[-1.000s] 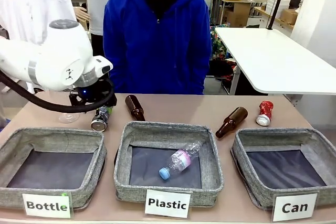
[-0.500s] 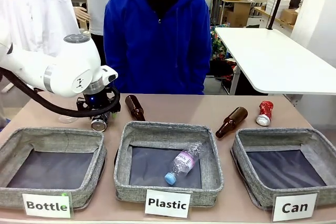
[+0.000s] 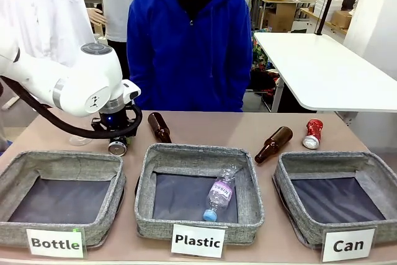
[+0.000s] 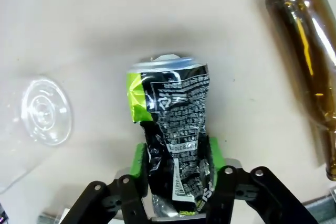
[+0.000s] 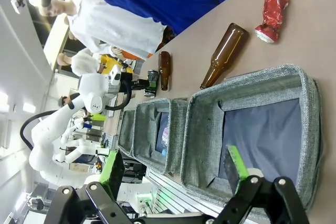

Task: Sort the can waste into the basket.
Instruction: Pick up the can waste from the table and place it in the right Fabric basket.

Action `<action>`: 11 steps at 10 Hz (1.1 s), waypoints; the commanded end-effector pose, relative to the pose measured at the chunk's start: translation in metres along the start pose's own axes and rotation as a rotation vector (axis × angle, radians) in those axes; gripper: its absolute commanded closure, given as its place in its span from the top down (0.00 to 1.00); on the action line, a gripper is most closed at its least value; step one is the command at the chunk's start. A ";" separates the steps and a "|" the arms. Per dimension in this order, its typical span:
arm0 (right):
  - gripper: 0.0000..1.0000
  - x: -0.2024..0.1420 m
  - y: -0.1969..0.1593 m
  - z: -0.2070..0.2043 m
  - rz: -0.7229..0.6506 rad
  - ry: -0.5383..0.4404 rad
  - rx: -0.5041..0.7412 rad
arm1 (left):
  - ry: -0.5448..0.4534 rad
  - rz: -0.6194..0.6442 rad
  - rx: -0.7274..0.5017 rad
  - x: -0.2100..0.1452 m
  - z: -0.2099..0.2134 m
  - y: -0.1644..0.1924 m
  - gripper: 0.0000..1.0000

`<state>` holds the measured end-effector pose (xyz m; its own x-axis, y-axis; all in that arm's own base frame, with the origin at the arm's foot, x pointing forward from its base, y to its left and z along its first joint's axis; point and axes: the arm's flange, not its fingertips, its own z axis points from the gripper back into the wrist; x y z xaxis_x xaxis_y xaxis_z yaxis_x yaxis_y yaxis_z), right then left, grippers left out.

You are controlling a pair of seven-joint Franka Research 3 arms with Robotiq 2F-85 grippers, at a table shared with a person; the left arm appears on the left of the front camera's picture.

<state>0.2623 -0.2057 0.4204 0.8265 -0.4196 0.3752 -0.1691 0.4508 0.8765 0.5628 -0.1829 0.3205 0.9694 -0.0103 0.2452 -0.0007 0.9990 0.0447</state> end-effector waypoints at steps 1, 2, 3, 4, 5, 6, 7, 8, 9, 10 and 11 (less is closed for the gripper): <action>1.00 0.005 0.000 0.000 0.025 -0.018 0.021 | 0.006 0.020 0.048 0.001 -0.006 -0.005 0.00; 1.00 0.005 0.000 0.000 0.025 -0.018 0.021 | 0.011 0.016 0.049 0.002 -0.006 -0.004 0.06; 1.00 0.005 0.000 0.000 0.025 -0.018 0.021 | 0.010 0.016 0.047 0.001 -0.006 -0.004 0.00; 1.00 0.005 0.000 0.000 0.025 -0.018 0.021 | 0.008 0.015 0.044 0.000 -0.005 -0.003 0.00; 1.00 0.005 0.000 0.000 0.025 -0.018 0.021 | -0.001 0.009 0.033 -0.002 0.001 -0.002 0.00; 1.00 0.005 0.000 0.000 0.025 -0.018 0.021 | -0.018 0.003 0.013 -0.007 0.014 -0.001 0.00; 1.00 0.005 0.000 0.000 0.025 -0.018 0.021 | -0.057 -0.030 -0.032 -0.018 0.042 0.002 0.00; 1.00 0.005 0.000 0.000 0.025 -0.018 0.021 | -0.094 -0.061 -0.084 -0.033 0.073 0.007 0.00; 1.00 0.005 0.000 0.000 0.025 -0.018 0.021 | -0.132 -0.103 -0.143 -0.049 0.103 0.014 0.00; 1.00 0.005 0.000 0.000 0.025 -0.018 0.021 | -0.163 -0.159 -0.217 -0.068 0.130 0.024 0.00; 1.00 0.005 0.000 0.000 0.025 -0.018 0.021 | -0.167 -0.280 -0.333 -0.095 0.158 0.037 0.00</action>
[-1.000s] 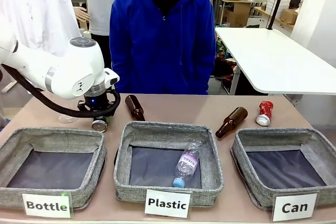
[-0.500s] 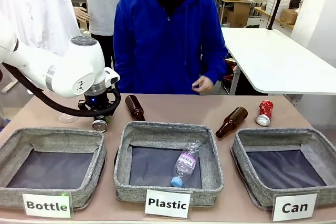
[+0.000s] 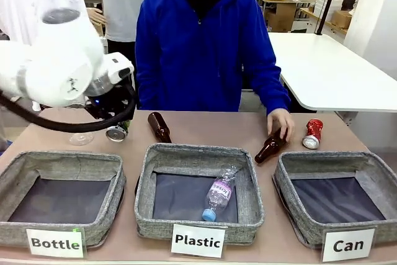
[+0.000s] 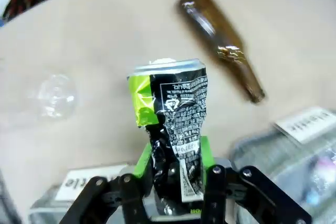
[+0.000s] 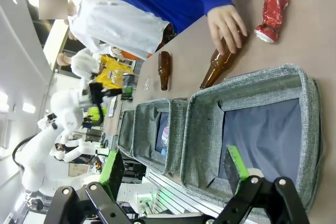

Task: Sort the can waste into the basket.
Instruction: Pick up the can waste from the table and place it in the right Fabric basket.

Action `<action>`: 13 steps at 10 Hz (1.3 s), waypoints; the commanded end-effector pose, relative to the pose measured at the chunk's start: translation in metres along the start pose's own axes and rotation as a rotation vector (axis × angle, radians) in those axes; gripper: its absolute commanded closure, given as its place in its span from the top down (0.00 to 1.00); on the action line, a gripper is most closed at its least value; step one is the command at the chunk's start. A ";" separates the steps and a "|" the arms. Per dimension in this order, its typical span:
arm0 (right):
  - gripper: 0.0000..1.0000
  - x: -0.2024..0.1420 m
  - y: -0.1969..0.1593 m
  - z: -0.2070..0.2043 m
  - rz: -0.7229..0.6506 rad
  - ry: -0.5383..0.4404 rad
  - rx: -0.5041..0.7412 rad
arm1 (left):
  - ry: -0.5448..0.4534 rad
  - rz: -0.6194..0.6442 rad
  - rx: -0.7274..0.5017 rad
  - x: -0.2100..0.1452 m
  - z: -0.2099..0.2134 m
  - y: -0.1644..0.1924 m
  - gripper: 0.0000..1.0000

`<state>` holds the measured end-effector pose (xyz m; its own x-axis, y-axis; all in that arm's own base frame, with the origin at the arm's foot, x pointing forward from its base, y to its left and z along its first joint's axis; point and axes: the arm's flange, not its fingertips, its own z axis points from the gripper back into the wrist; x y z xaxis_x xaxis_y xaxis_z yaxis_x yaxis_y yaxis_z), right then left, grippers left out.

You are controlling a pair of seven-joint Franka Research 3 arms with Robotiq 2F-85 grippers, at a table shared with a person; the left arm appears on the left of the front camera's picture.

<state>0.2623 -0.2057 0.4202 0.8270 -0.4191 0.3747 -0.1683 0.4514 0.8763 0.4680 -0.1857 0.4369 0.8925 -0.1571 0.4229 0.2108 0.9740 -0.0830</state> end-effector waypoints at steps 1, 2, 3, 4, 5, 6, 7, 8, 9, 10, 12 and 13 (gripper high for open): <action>1.00 0.005 0.001 0.000 0.025 -0.019 0.022 | 0.019 -0.235 -0.285 -0.057 0.062 0.030 0.00; 1.00 0.005 0.001 0.000 0.025 -0.019 0.022 | 0.011 -0.341 -0.387 -0.084 0.089 0.038 0.00; 1.00 0.005 0.001 0.000 0.025 -0.019 0.022 | 0.014 -0.426 -0.445 -0.112 0.110 0.050 0.00; 1.00 0.005 0.001 0.000 0.025 -0.019 0.022 | 0.000 -0.516 -0.472 -0.135 0.127 0.065 0.00; 1.00 0.005 0.001 0.000 0.025 -0.019 0.022 | -0.030 -0.530 -0.460 -0.146 0.137 0.081 0.00; 1.00 0.005 0.001 0.000 0.025 -0.019 0.022 | -0.060 -0.579 -0.469 -0.151 0.144 0.097 0.00; 1.00 0.005 0.001 0.000 0.025 -0.019 0.022 | -0.093 -0.507 -0.431 -0.147 0.147 0.116 0.00; 1.00 0.005 0.001 0.000 0.025 -0.019 0.022 | -0.032 -0.547 -0.500 -0.119 0.156 0.075 0.00; 1.00 0.005 0.001 0.000 0.025 -0.019 0.022 | -0.032 -0.547 -0.500 -0.119 0.156 0.075 0.00; 1.00 0.005 0.001 0.000 0.025 -0.019 0.022 | -0.052 -0.538 -0.467 -0.126 0.167 0.111 0.41; 1.00 0.005 0.001 0.000 0.025 -0.019 0.022 | -0.168 -0.633 -0.557 -0.100 0.186 0.149 0.41; 1.00 0.005 0.001 0.000 0.025 -0.019 0.022 | -0.168 -0.633 -0.553 -0.090 0.200 0.178 0.41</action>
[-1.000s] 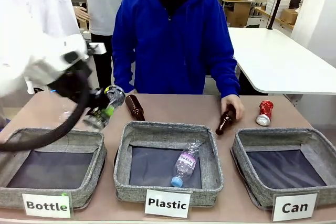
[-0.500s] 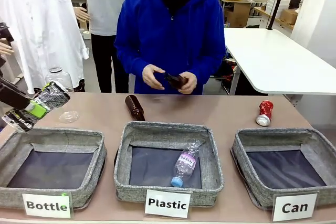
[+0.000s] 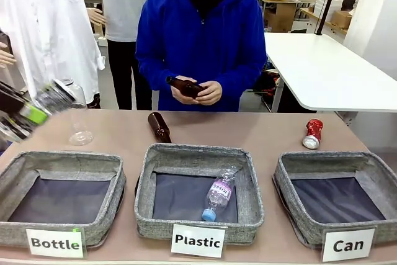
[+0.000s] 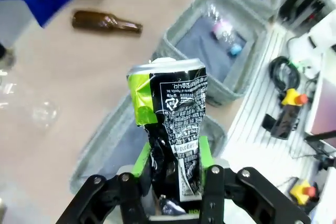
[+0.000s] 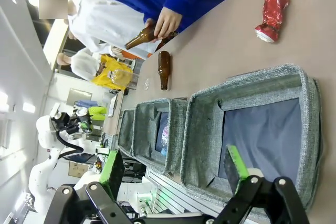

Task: Sort the can waste into the basket.
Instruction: Pick up the can waste from the table and place it in the right Fabric basket.

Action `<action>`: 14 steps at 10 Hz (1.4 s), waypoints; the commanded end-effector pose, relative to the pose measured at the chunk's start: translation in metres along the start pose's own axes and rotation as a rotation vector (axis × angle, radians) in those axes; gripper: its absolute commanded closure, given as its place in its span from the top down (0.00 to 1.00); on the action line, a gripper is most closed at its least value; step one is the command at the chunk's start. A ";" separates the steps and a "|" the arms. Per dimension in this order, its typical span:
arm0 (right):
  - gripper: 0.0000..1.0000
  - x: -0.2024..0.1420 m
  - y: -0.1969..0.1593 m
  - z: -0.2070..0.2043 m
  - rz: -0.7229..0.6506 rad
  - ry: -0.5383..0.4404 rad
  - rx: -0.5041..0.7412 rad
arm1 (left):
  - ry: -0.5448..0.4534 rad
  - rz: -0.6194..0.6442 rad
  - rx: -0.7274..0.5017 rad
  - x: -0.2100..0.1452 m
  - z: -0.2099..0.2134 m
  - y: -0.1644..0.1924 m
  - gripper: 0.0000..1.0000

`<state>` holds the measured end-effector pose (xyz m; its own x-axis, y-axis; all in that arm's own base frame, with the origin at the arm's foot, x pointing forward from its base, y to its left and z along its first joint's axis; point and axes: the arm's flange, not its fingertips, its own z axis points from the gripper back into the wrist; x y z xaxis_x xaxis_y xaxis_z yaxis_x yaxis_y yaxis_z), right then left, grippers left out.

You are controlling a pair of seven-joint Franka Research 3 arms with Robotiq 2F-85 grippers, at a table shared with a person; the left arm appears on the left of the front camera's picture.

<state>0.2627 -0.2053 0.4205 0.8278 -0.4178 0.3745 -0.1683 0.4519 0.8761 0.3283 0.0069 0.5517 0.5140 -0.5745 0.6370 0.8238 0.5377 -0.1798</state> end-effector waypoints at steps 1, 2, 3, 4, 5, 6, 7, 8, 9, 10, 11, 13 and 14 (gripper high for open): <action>1.00 0.004 0.000 0.000 0.025 -0.020 0.023 | -0.014 -0.063 -0.067 -0.001 0.043 0.043 0.41; 1.00 0.004 0.000 0.000 0.025 -0.020 0.023 | -0.025 -0.102 -0.080 -0.010 0.064 0.054 0.41; 1.00 0.004 0.000 0.000 0.025 -0.020 0.023 | -0.043 -0.045 -0.027 -0.027 0.083 0.067 0.41; 1.00 0.004 0.000 0.000 0.025 -0.020 0.023 | -0.058 0.024 -0.002 -0.048 0.101 0.078 0.41; 1.00 0.004 0.000 0.000 0.025 -0.020 0.023 | -0.116 0.102 0.025 -0.072 0.124 0.088 0.41; 1.00 0.004 0.000 0.000 0.025 -0.020 0.023 | -0.192 0.193 0.048 -0.101 0.153 0.097 0.41; 1.00 0.004 0.000 0.000 0.025 -0.020 0.023 | -0.245 0.263 0.067 -0.129 0.170 0.098 0.41; 1.00 0.004 0.000 0.000 0.025 -0.020 0.023 | -0.309 0.325 0.081 -0.165 0.188 0.094 0.41; 1.00 0.004 0.000 0.000 0.025 -0.020 0.023 | -0.327 0.363 0.095 -0.179 0.194 0.094 0.41; 1.00 0.004 0.000 0.000 0.025 -0.020 0.023 | -0.361 0.365 0.093 -0.198 0.195 0.087 0.41; 1.00 0.004 0.000 0.000 0.025 -0.020 0.023 | -0.383 0.372 0.097 -0.210 0.195 0.080 0.41; 1.00 0.004 0.000 0.000 0.025 -0.020 0.023 | -0.373 0.382 0.097 -0.208 0.190 0.079 0.41; 1.00 0.004 0.000 0.000 0.025 -0.020 0.023 | -0.346 0.361 0.100 -0.192 0.185 0.071 0.41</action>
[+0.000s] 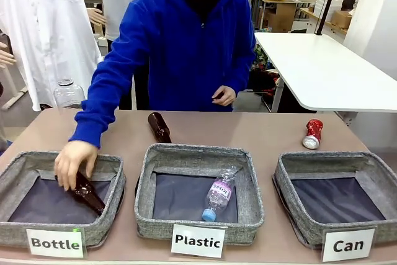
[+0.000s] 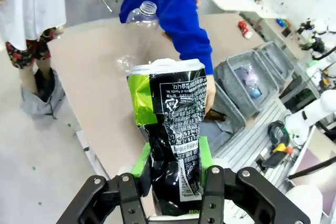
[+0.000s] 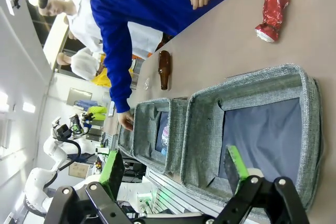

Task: Sort the can waste into the basket.
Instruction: Pick up the can waste from the table and place it in the right Fabric basket.

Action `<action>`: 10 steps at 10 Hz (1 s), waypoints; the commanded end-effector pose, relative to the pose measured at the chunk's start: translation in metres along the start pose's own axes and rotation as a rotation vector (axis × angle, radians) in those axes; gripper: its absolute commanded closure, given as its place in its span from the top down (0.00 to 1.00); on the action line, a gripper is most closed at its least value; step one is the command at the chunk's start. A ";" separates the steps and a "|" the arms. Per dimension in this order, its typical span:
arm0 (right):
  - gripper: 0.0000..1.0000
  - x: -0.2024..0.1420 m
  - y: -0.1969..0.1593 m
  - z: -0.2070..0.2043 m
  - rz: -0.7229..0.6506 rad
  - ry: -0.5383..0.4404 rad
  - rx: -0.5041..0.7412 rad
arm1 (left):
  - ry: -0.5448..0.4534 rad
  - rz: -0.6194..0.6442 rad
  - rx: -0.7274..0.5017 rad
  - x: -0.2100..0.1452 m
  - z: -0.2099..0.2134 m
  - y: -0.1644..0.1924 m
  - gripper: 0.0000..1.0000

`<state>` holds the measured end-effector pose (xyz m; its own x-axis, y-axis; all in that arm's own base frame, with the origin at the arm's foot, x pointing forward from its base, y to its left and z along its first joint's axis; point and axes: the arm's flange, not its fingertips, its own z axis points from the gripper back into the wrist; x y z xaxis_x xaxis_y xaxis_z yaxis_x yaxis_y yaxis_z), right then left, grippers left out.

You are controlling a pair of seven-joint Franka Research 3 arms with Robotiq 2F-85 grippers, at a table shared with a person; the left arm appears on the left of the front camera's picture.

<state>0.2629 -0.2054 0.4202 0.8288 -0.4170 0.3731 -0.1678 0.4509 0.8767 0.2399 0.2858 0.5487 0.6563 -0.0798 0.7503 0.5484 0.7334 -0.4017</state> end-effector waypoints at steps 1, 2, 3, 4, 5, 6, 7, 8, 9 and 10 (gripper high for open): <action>1.00 0.004 0.001 0.000 0.026 -0.022 0.022 | 0.036 -0.102 -0.019 0.020 -0.021 -0.037 0.41; 1.00 0.004 0.001 0.000 0.026 -0.022 0.022 | 0.078 -0.185 -0.036 0.037 -0.036 -0.064 0.41; 1.00 0.004 0.001 0.000 0.026 -0.022 0.022 | 0.136 -0.281 -0.063 0.052 -0.056 -0.093 0.41; 1.00 0.004 0.001 0.000 0.026 -0.022 0.022 | 0.208 -0.393 -0.108 0.066 -0.085 -0.126 0.41; 1.00 0.004 0.001 0.000 0.026 -0.022 0.022 | 0.271 -0.472 -0.127 0.076 -0.114 -0.153 0.41; 1.00 0.004 0.001 0.000 0.026 -0.022 0.022 | 0.337 -0.540 -0.128 0.087 -0.146 -0.178 0.41; 1.00 0.004 0.001 0.000 0.026 -0.022 0.022 | 0.396 -0.617 -0.139 0.097 -0.184 -0.205 0.41; 1.00 0.004 0.001 0.000 0.026 -0.022 0.022 | 0.440 -0.684 -0.115 0.103 -0.224 -0.229 0.41; 1.00 0.004 0.001 0.000 0.026 -0.022 0.022 | 0.483 -0.779 -0.181 0.109 -0.268 -0.257 0.41; 1.00 0.004 0.001 0.000 0.026 -0.022 0.022 | 0.523 -0.851 -0.218 0.114 -0.309 -0.283 0.41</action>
<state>0.2628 -0.2058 0.4211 0.8285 -0.4165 0.3744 -0.1694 0.4508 0.8764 0.2943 -0.1204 0.5903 0.1664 -0.8205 0.5469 0.9774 0.2104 0.0182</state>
